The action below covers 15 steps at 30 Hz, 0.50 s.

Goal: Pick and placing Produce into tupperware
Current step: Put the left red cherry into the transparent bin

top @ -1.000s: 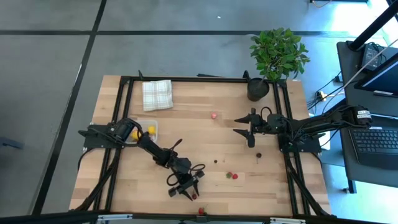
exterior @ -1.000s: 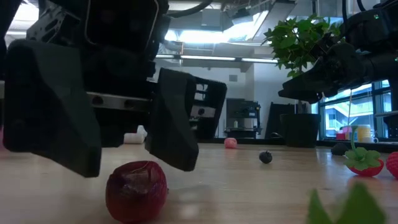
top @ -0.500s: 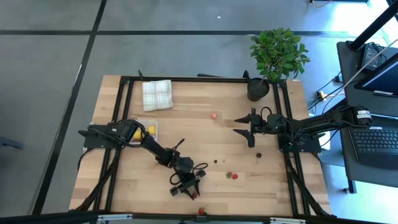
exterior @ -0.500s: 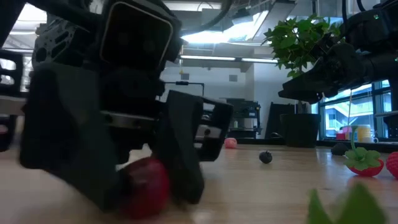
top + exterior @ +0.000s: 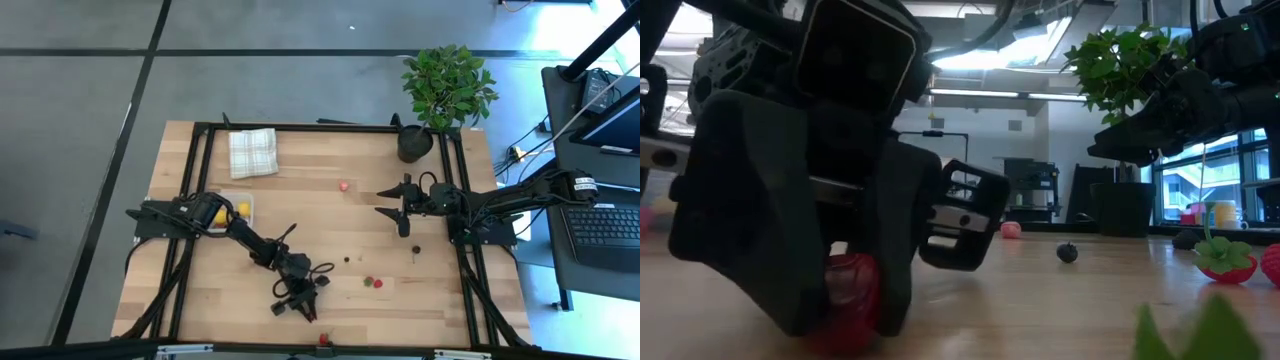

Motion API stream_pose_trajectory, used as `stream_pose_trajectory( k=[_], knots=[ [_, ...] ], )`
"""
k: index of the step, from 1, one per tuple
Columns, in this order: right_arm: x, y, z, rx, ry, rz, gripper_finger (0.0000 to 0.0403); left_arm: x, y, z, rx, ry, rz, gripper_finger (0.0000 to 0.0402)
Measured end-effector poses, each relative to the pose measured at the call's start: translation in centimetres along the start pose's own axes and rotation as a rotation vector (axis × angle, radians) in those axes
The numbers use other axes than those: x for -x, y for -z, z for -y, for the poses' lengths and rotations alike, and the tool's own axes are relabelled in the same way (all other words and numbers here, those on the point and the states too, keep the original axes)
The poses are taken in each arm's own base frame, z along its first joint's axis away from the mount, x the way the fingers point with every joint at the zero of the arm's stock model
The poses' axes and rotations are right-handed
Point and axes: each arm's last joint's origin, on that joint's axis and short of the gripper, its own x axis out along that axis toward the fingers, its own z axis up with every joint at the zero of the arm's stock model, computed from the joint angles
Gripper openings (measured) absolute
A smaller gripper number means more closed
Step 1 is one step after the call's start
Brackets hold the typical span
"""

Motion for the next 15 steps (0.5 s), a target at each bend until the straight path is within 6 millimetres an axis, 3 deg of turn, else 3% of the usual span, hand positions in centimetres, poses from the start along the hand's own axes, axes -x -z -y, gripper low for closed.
stream_pose_trajectory(
  k=[6,15],
  knots=[
    [0.0,0.0,0.0,-0.001,0.0,0.0,0.024,0.5,-0.3,-0.4,0.064,0.013,0.003,0.0059],
    [0.0,0.0,0.0,-0.001,0.0,0.001,0.024,2.8,-2.4,-1.1,0.142,0.005,-0.067,0.0048]
  ],
)
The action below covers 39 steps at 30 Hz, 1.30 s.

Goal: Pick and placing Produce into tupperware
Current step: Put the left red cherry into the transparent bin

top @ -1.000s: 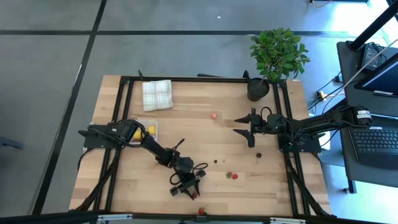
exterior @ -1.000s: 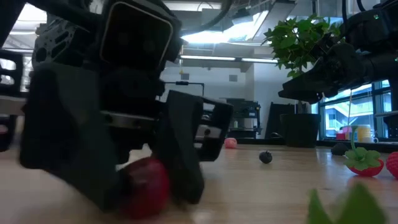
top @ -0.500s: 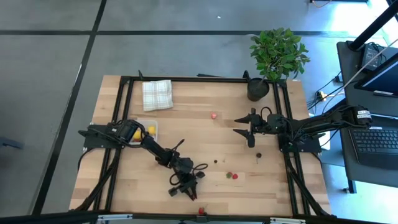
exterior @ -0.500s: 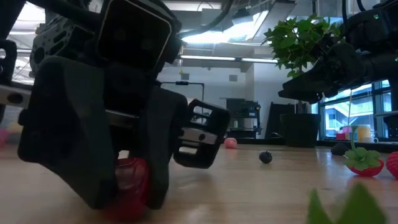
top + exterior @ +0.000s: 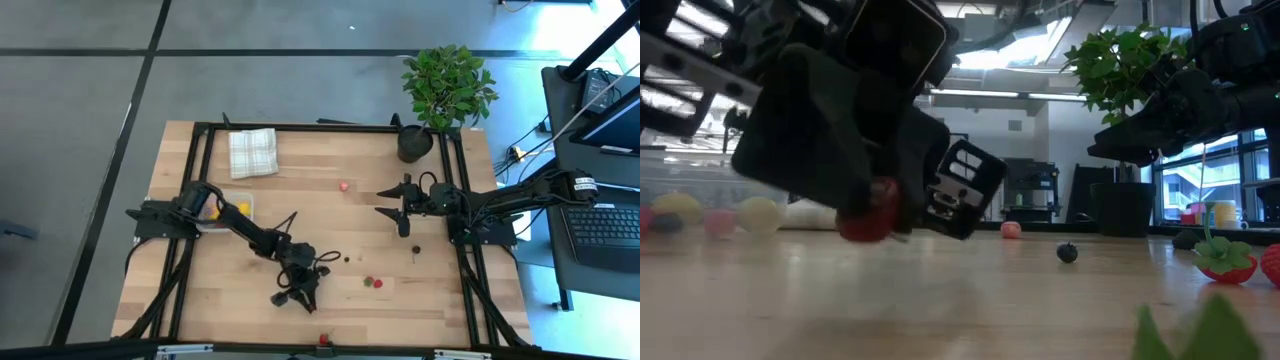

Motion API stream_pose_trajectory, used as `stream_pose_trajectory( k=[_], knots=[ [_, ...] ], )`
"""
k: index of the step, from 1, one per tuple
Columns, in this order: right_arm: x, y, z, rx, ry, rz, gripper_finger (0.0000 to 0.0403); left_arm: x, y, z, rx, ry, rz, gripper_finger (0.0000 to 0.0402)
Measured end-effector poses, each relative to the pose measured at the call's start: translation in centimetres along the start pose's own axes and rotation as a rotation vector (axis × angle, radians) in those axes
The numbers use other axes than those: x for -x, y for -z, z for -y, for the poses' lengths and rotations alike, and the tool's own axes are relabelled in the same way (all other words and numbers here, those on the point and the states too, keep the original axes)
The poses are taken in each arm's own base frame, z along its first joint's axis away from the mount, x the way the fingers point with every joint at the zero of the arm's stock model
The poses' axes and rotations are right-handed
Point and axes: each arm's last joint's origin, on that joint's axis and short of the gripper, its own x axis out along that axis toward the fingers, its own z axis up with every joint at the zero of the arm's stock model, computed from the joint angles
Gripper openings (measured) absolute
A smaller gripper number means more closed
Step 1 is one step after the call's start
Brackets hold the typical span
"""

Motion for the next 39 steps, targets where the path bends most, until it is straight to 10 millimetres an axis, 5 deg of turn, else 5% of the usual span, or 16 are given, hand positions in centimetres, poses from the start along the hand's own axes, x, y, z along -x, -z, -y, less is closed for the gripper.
stream_pose_trajectory(
  k=[8,16,23,32,39],
  knots=[
    [0.0,-0.1,0.0,0.001,-0.001,0.011,0.024,4.1,-2.7,1.5,-0.022,-0.169,-0.201,0.0045],
    [0.0,-0.2,0.0,0.003,-0.002,0.017,0.024,11.5,-5.6,5.1,0.139,-0.382,-0.418,0.0045],
    [0.0,-0.2,0.0,0.006,-0.002,0.018,0.024,18.5,-6.8,8.7,0.325,-0.766,-0.517,0.0039],
    [0.0,-0.2,0.0,0.009,-0.003,0.024,0.024,23.8,-5.6,10.8,0.644,-1.206,-0.564,0.0056],
    [0.0,-0.2,0.0,0.014,-0.002,0.02,0.024,24.6,-3.4,10.4,0.85,-1.284,-0.614,0.0044]
  ],
)
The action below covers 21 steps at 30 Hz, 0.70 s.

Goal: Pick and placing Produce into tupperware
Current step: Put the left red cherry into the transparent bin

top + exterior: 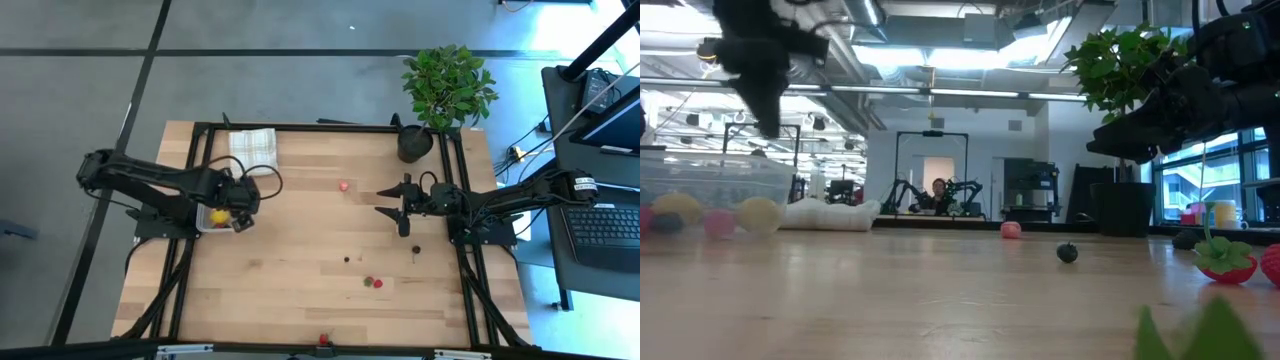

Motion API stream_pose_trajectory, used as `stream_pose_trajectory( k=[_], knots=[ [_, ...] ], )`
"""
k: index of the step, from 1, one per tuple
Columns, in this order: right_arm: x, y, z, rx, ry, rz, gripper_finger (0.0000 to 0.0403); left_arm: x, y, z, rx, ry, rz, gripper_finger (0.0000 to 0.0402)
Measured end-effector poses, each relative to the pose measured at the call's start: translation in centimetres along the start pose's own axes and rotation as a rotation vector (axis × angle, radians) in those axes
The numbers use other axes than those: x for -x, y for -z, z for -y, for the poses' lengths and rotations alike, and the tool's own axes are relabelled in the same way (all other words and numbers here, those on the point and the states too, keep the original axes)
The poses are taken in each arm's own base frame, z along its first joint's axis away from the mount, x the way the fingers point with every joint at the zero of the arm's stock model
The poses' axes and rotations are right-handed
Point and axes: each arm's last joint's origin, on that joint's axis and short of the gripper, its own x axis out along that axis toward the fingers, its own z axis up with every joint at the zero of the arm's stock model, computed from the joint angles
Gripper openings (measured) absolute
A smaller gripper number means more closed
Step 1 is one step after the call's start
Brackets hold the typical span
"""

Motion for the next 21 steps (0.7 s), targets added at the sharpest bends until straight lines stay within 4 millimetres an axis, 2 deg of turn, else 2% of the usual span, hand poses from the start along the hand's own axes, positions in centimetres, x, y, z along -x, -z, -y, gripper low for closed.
stream_pose_trajectory(
  k=[8,13,21],
  knots=[
    [0.0,0.1,0.0,0.001,0.001,-0.007,0.024,-3.3,2.2,-0.4,0.041,0.04,-0.187,0.0058],
    [0.0,0.1,0.0,0.001,0.001,-0.007,0.024,-5.4,3.2,-0.3,0.06,0.085,-0.209,0.0047],
    [0.0,0.1,0.0,0.001,0.001,-0.006,0.024,-6.7,4.0,-0.2,0.062,0.103,-0.221,0.0058]
  ],
)
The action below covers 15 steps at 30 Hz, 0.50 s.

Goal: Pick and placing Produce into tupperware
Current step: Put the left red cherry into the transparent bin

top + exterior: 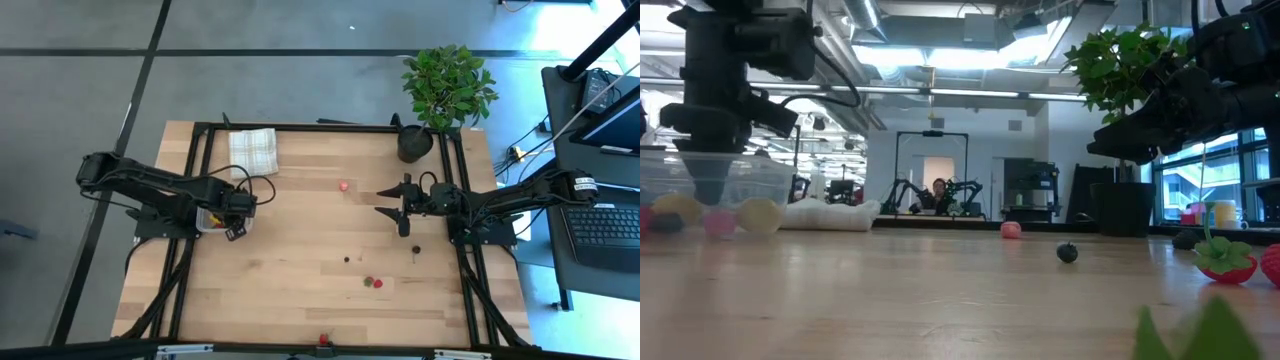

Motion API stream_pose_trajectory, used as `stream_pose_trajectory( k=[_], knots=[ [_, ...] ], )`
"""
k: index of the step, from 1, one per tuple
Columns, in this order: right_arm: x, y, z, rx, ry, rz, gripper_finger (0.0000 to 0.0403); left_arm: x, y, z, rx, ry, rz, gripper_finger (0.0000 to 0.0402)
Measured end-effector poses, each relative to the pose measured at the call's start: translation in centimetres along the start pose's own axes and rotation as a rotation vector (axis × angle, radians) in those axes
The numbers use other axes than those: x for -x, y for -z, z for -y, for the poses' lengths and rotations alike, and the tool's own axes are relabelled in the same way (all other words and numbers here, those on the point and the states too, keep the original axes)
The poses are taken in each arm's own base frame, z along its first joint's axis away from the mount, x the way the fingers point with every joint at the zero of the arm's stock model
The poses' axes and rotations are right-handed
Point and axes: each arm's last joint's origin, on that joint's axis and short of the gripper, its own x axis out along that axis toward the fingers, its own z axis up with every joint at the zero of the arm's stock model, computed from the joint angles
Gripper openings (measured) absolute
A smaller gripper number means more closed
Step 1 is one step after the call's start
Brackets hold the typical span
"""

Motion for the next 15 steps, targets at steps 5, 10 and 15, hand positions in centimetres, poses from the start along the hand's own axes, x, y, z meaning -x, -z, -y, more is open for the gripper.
stream_pose_trajectory(
  k=[5,10,15],
  knots=[
    [0.0,0.0,0.0,0.0,0.0,0.0,0.024,-0.06,-0.01,0.01,0.001,0.002,0.003,0.0068],
    [0.0,0.0,0.0,0.0,0.0,0.0,0.024,-0.06,-0.01,0.02,0.0,0.002,0.003,0.0064],
    [0.0,0.0,0.01,0.0,0.0,0.0,0.024,-0.06,-0.01,0.02,0.0,0.002,0.003,0.006]
  ],
)
